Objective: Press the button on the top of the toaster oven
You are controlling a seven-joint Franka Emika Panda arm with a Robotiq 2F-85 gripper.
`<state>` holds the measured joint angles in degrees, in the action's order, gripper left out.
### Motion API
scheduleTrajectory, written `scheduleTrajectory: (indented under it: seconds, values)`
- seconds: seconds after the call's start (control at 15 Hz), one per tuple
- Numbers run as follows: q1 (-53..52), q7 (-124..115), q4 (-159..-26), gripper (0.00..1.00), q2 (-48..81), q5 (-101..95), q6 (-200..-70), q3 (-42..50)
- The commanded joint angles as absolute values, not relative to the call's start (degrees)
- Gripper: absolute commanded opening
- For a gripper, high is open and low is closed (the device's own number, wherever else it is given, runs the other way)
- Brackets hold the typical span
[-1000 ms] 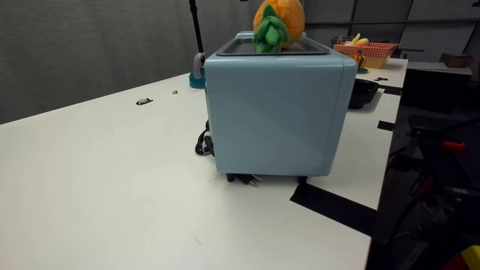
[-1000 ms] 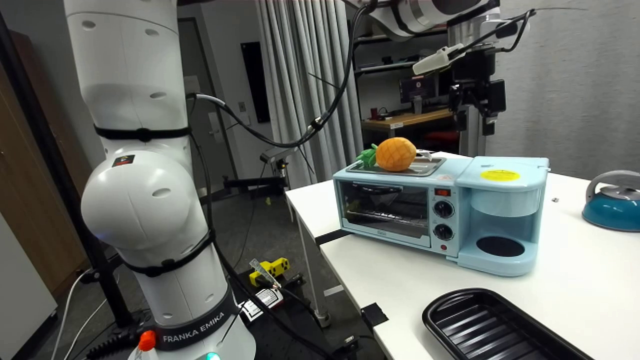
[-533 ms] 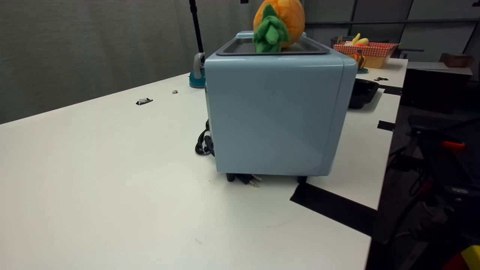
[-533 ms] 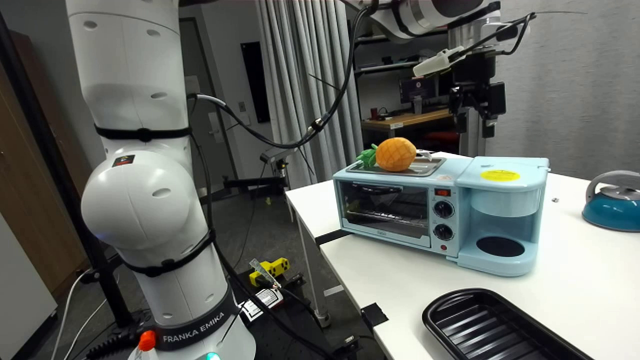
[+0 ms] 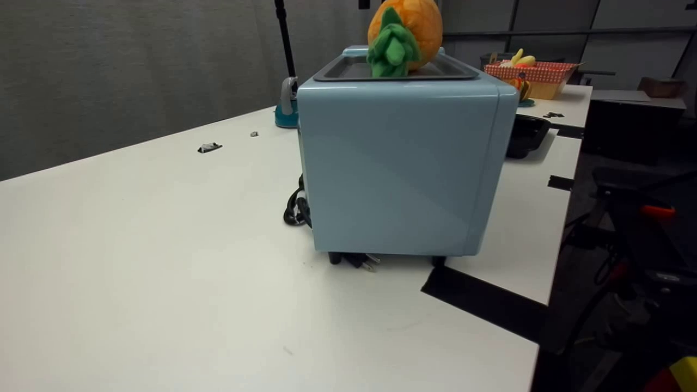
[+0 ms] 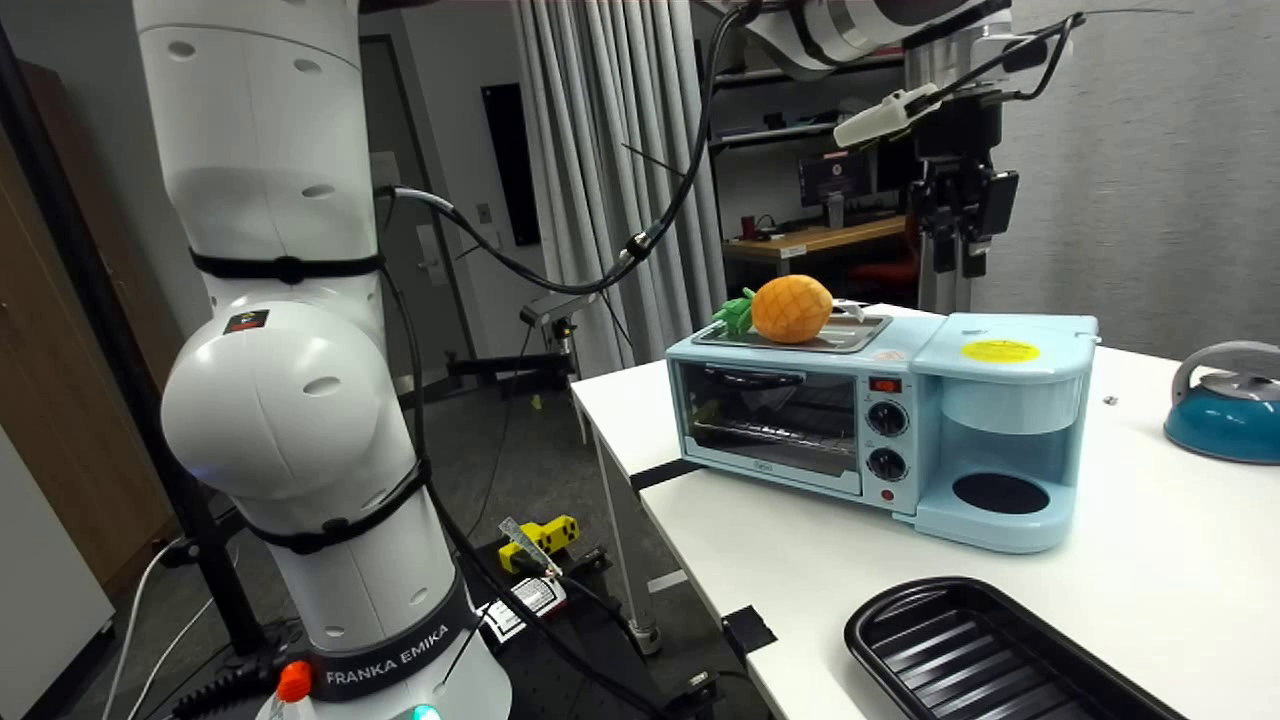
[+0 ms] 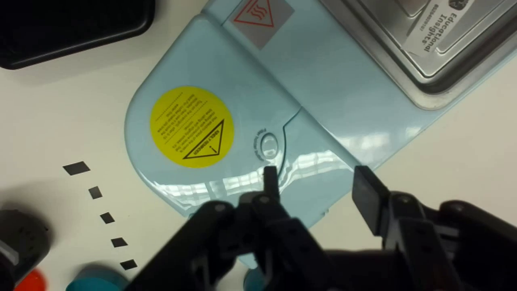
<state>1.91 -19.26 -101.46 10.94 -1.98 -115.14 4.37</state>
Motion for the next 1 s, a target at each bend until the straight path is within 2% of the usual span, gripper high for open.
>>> scheduleTrajectory:
  seconds: [0.0, 0.2, 0.93]
  values:
    - [2.3, -18.8, -99.6, 0.22, 12.0, -1.7, -114.8, 4.7]
    - [2.3, -19.2, -99.1, 0.00, 13.1, -1.8, -115.0, 4.9]
    - [2.2, -19.9, -98.6, 0.00, 15.7, -3.6, -115.5, 6.0]
